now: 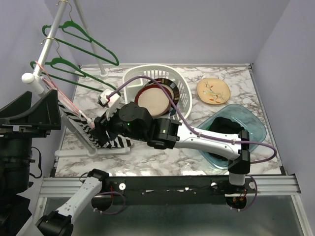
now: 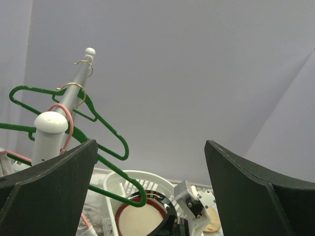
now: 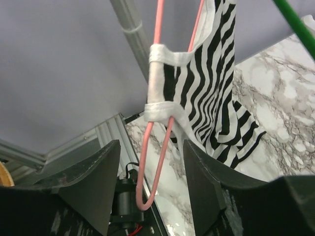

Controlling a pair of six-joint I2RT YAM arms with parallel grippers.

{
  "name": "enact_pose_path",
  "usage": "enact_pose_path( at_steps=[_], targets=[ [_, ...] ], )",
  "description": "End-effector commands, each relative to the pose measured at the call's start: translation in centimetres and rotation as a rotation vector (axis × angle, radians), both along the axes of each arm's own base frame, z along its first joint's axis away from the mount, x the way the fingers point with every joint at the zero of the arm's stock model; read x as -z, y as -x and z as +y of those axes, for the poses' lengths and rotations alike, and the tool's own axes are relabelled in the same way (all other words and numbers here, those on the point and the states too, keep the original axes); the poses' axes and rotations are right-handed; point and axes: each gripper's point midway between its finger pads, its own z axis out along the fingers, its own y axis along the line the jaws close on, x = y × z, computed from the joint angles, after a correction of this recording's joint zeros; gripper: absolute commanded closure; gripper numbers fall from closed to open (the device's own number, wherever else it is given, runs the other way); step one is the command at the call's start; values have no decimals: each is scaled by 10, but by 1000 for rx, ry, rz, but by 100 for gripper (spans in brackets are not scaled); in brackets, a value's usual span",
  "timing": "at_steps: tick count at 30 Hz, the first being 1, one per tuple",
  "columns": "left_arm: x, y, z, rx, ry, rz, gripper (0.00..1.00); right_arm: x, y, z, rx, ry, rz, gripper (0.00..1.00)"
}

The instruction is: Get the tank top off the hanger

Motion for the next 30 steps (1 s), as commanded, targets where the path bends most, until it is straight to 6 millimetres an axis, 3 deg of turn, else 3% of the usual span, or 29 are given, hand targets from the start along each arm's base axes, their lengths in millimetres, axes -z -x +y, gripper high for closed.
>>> enact_pose_path(
  at_steps=[1, 3, 7, 10, 12, 15, 18, 23, 26, 30],
  targets=[
    [10, -10, 5, -51, -40, 39, 1, 19, -1, 0, 72, 84, -64, 42],
    [10, -10, 9, -75, -50, 32, 1, 20, 1, 2, 67, 91, -81, 45],
    [18, -19, 21, -166, -96, 66, 1, 15, -3, 2, 89, 91, -103, 70],
    [27, -28, 26, -211, -130, 114, 1, 6, -3, 2, 83, 71, -125, 80],
    [30, -32, 26, -216, -143, 134, 1, 4, -6, 3, 89, 72, -145, 85],
    [33, -37, 22, -205, -161, 147, 1, -2, -12, 3, 117, 77, -174, 99],
    [38, -42, 20, -204, -182, 173, 1, -15, -17, -2, 139, 59, -207, 99],
    [45, -49, 28, -251, -163, 247, 1, -70, -16, -26, 160, -67, -265, 99],
    [48, -51, 27, -245, -176, 276, 1, -87, -16, -36, 157, -120, -304, 99],
    [46, -47, 18, -192, -174, 261, 1, -95, -20, -46, 177, -129, -307, 99]
  ],
)
